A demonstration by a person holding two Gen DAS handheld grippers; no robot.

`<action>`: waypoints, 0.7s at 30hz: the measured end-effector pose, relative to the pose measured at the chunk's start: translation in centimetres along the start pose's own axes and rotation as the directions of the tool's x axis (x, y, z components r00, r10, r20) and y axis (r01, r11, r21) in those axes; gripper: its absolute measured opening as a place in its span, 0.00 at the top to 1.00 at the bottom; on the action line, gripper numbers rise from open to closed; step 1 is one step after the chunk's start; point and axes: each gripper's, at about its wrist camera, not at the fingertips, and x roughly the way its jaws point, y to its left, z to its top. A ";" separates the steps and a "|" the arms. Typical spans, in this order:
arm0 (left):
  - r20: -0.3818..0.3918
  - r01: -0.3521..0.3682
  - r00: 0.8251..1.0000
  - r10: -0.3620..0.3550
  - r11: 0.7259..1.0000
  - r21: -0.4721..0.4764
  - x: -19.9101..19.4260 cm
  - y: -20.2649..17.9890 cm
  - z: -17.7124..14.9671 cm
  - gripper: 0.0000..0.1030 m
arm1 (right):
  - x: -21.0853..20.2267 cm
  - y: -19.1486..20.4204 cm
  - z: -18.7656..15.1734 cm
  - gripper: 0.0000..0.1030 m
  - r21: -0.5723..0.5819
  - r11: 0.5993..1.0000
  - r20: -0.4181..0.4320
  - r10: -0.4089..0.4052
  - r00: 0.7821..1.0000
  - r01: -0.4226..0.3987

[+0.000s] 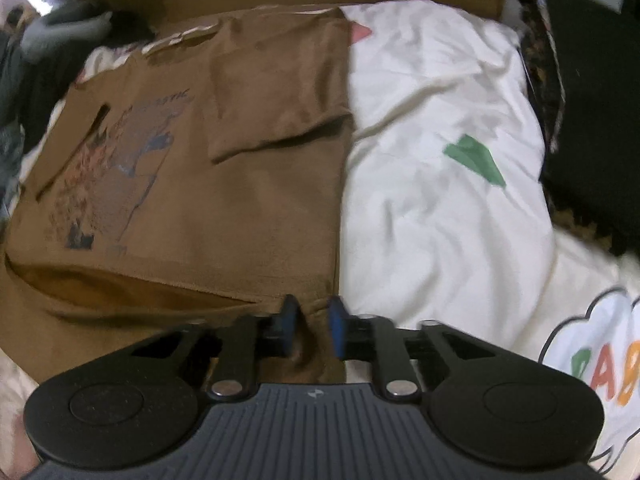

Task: Fold clothes
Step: 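Close both grippers on the brown shirt hem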

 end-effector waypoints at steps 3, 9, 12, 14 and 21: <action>0.027 0.001 1.000 -0.002 1.000 0.029 -0.2 -0.2 -0.1 0.74 | -0.5 0.2 -0.1 0.92 0.006 1.000 0.021 -0.023 1.000 0.023; 0.042 0.018 0.999 -0.022 0.995 0.097 0.8 -1.0 0.2 0.73 | -1.1 -1.4 -0.5 0.95 0.131 0.990 0.010 -0.049 0.999 0.047; 0.034 0.038 0.999 -0.042 0.994 0.107 1.6 -1.3 0.2 0.72 | -1.1 -1.3 -0.4 0.95 0.139 0.989 0.006 -0.057 0.998 0.056; 0.027 0.044 0.999 -0.047 0.992 0.121 2.2 -1.6 0.2 0.72 | -1.1 -1.1 -0.3 0.95 0.141 0.988 0.009 -0.062 0.998 0.060; 0.028 0.009 1.000 -0.013 0.987 0.158 3.2 -2.0 -0.5 0.74 | -1.0 -0.5 0.0 0.95 0.124 0.989 0.008 -0.081 0.997 0.079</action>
